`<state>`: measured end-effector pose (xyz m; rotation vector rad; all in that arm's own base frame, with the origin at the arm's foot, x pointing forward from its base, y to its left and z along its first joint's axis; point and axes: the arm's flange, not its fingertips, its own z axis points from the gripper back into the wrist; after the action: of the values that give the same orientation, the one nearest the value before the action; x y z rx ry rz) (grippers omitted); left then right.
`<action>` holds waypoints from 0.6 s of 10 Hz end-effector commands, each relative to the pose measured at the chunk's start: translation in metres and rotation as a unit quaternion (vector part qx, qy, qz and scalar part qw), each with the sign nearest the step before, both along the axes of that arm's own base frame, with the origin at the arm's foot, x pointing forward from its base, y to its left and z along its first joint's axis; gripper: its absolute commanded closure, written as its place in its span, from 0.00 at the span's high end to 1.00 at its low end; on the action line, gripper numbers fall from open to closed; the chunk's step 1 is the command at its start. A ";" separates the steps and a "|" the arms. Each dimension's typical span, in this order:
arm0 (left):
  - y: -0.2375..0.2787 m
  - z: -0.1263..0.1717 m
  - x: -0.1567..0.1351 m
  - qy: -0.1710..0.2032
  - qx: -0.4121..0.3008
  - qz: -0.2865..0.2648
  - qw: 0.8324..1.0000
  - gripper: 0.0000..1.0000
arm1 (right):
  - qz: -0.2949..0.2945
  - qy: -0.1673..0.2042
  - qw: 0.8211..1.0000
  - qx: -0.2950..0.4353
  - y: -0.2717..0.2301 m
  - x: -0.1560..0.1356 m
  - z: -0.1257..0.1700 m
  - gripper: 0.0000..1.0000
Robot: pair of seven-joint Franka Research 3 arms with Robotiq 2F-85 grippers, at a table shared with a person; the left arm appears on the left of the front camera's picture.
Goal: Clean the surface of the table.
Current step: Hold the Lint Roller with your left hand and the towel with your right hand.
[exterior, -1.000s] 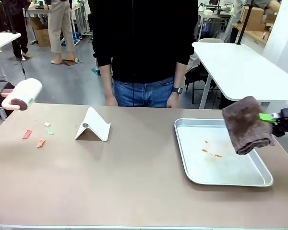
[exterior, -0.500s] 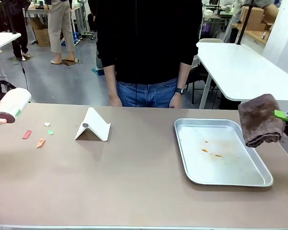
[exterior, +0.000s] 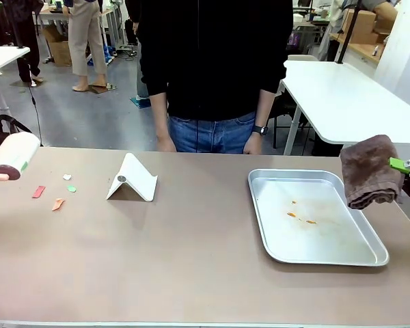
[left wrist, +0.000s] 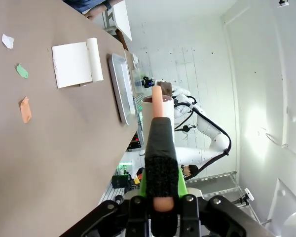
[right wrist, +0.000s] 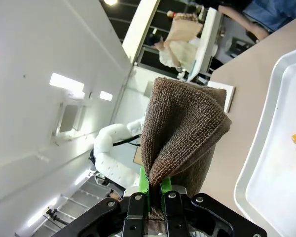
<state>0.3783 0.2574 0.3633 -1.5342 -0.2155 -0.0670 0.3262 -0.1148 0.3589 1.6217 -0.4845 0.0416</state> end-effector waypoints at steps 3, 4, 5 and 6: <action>-0.003 0.002 0.000 -0.009 -0.010 -0.009 1.000 0.00 | 0.003 -0.004 1.000 0.003 0.001 0.000 0.003 0.00; -0.003 0.002 0.000 -0.009 -0.010 -0.009 1.000 0.00 | 0.003 -0.004 1.000 0.003 0.001 0.000 0.003 0.00; -0.003 0.002 0.000 -0.009 -0.010 -0.009 1.000 0.00 | 0.003 -0.004 1.000 0.003 0.001 0.000 0.003 0.00; -0.003 0.002 0.000 -0.009 -0.010 -0.009 1.000 0.00 | 0.003 -0.004 1.000 0.003 0.001 0.000 0.003 0.00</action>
<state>0.3806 0.2534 0.3619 -1.5415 -0.2048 -0.0753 0.3263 -0.1145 0.3589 1.6223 -0.4836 0.0425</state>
